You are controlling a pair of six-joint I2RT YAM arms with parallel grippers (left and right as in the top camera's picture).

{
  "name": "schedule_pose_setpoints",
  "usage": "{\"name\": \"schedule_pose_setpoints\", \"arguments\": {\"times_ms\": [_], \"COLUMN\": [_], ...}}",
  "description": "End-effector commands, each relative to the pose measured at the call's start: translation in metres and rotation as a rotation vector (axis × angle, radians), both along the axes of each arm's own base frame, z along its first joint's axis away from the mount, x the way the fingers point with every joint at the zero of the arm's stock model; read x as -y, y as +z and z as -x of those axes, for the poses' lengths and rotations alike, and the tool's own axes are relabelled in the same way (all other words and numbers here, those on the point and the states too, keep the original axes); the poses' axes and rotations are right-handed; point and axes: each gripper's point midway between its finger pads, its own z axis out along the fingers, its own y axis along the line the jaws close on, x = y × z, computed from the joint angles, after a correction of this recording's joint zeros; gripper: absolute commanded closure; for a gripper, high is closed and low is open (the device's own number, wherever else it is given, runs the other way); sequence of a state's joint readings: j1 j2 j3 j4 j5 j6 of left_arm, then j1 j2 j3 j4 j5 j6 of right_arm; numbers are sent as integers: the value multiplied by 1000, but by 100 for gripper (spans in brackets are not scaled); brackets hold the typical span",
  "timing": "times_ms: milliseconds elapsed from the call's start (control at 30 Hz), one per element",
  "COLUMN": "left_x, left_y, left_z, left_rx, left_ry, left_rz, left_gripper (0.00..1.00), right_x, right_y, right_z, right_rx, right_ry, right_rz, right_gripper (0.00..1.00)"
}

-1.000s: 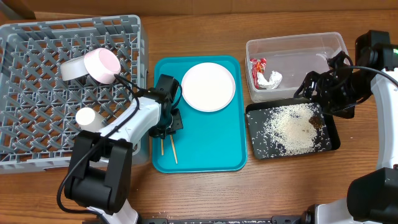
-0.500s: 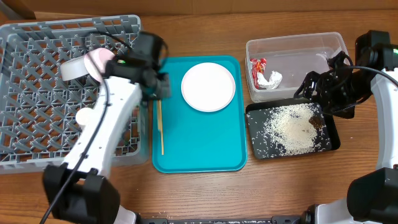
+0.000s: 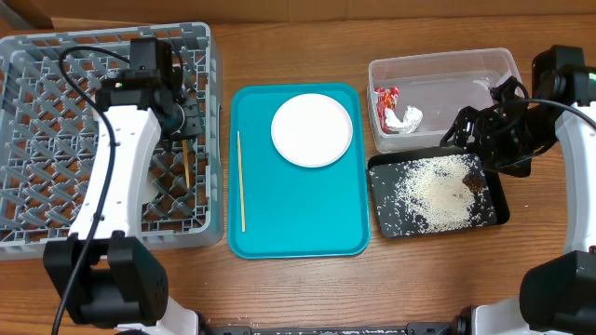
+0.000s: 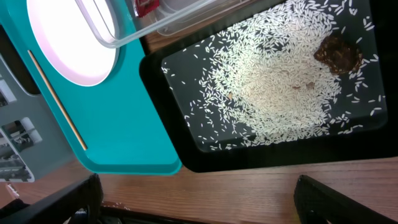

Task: Sort waste into correct bins and load items into the dishwasher

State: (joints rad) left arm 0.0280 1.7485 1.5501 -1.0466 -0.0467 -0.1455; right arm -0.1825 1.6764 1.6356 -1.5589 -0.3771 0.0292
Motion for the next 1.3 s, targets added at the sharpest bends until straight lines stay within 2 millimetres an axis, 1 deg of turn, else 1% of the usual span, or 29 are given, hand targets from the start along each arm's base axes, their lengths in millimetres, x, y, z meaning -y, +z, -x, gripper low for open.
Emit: {"name": "schedule_pose_setpoints", "arguments": {"times_ms": [0,67,133,200,300,367,467,567,633,667,767,833,933,1067,1200,1233,1267], "left_x": [6,13,27,48,71,84,96,107,114,116,119,117,114,105,104,104,104], "left_y": [-1,3,10,18,15,7,-12,-37,-56,-62,-90,-106,-122,-135,-147,-149,-151], "left_z": [-3,-3,-2,4,16,25,40,57,69,73,86,93,99,104,106,106,106], "left_rx": [0,8,15,15,-34,-74,-131,-181,-214,-224,-245,-254,-256,-245,-229,-225,-222], "left_ry": [-33,-46,-70,-102,-106,-116,-82,-38,-11,-2,14,14,16,25,26,26,25], "left_rz": [20,54,122,209,241,215,148,101,106,106,105,98,92,53,57,58,60], "left_gripper": [53,50,49,49,50,51,48,44,44,44,45,47,49,49,47,48,54], "right_x": [0,0,0,0,0,0,0,-1,-1,-1,-1,-1,-1,-1,-1,-1,-1], "right_y": [9,9,9,9,9,9,9,9,9,9,9,9,9,9,9,9,9], "right_z": [2,1,1,1,1,1,1,2,2,2,2,2,2,2,2,2,2], "right_rx": [36,37,37,37,37,38,37,36,33,33,34,34,34,33,33,33,33], "right_ry": [2,2,2,2,2,2,2,2,2,2,2,2,2,2,2,2,2], "right_rz": [9,9,9,9,9,9,9,9,8,8,9,9,9,8,8,8,8], "right_gripper": [0,0,0,0,0,0,0,0,0,0,0,0,0,0,0,0,0]}}
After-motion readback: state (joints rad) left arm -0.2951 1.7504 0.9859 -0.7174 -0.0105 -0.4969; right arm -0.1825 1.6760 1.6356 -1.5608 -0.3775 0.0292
